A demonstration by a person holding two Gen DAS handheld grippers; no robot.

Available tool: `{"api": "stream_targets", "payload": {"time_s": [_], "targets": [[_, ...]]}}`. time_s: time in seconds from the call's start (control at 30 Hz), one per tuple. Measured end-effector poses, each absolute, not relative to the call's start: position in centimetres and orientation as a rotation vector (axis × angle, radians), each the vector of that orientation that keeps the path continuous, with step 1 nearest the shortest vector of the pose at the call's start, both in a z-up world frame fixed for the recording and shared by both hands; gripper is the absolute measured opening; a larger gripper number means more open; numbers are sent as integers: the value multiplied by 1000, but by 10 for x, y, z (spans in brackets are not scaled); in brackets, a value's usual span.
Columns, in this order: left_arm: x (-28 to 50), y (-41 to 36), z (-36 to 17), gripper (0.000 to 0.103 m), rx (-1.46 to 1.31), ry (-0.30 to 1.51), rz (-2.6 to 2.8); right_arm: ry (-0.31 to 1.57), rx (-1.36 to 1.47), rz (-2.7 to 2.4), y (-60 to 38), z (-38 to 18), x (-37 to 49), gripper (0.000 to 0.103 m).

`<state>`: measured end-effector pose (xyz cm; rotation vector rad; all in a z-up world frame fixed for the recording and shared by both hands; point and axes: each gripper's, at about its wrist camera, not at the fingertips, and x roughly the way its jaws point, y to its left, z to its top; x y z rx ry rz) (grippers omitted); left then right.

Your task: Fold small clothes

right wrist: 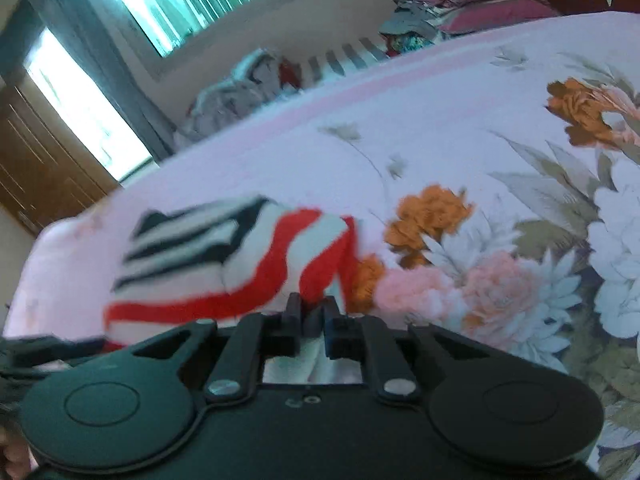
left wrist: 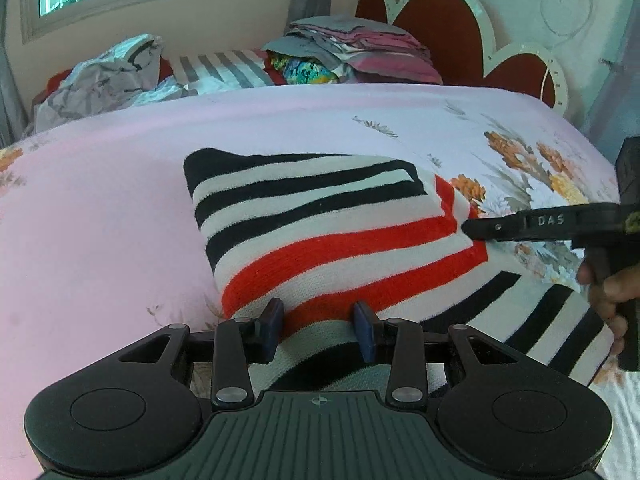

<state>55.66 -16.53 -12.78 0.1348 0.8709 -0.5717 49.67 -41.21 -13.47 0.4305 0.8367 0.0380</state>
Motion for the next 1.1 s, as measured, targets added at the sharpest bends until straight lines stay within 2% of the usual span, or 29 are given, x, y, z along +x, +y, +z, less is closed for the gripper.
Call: {"api": "stream_targets", "payload": {"time_s": [0.03, 0.1, 0.23, 0.3, 0.37, 0.47, 0.53, 0.57, 0.67, 0.8, 0.87, 0.93, 0.97, 1.0, 1.03, 1.07, 1.1], "targets": [[555, -165, -126, 38, 136, 869, -565, 844, 421, 35, -411, -129, 494, 11], [547, -161, -118, 38, 126, 851, -553, 839, 389, 37, -405, -113, 484, 21], [515, -145, -105, 38, 79, 812, -563, 791, 289, 160, -380, -76, 440, 26], [498, -137, -106, 38, 63, 811, -541, 785, 248, 154, -371, -66, 418, 44], [484, -129, -112, 38, 56, 814, -524, 794, 272, 161, -369, -67, 400, 53], [475, -118, -124, 39, 13, 840, -497, 873, 327, 160, -371, -87, 397, 52], [474, -111, -129, 46, -20, 852, -475, 916, 393, 125, -375, -102, 399, 33], [475, -110, -131, 48, -27, 854, -467, 912, 471, 126, -382, -109, 398, 17], [473, -109, -128, 48, -21, 853, -461, 838, 784, 144, -409, -124, 382, 8], [472, -107, -140, 48, 7, 899, -442, 865, 946, 97, -421, -169, 369, 3], [472, -103, -143, 48, -30, 905, -435, 857, 980, 97, -424, -171, 369, 3], [468, -103, -137, 48, -30, 892, -422, 877, 888, 95, -418, -159, 374, 4], [464, -103, -131, 48, -19, 867, -413, 876, 821, 93, -414, -148, 375, 9], [459, -104, -123, 48, -13, 839, -416, 857, 746, 81, -410, -136, 373, 23], [455, -104, -116, 48, -25, 815, -430, 823, 653, 53, -404, -121, 371, 29], [451, -104, -111, 48, -48, 804, -438, 775, 562, 47, -397, -106, 368, 30], [448, -106, -107, 48, -67, 799, -452, 737, 496, 62, -391, -96, 367, 25]]}}
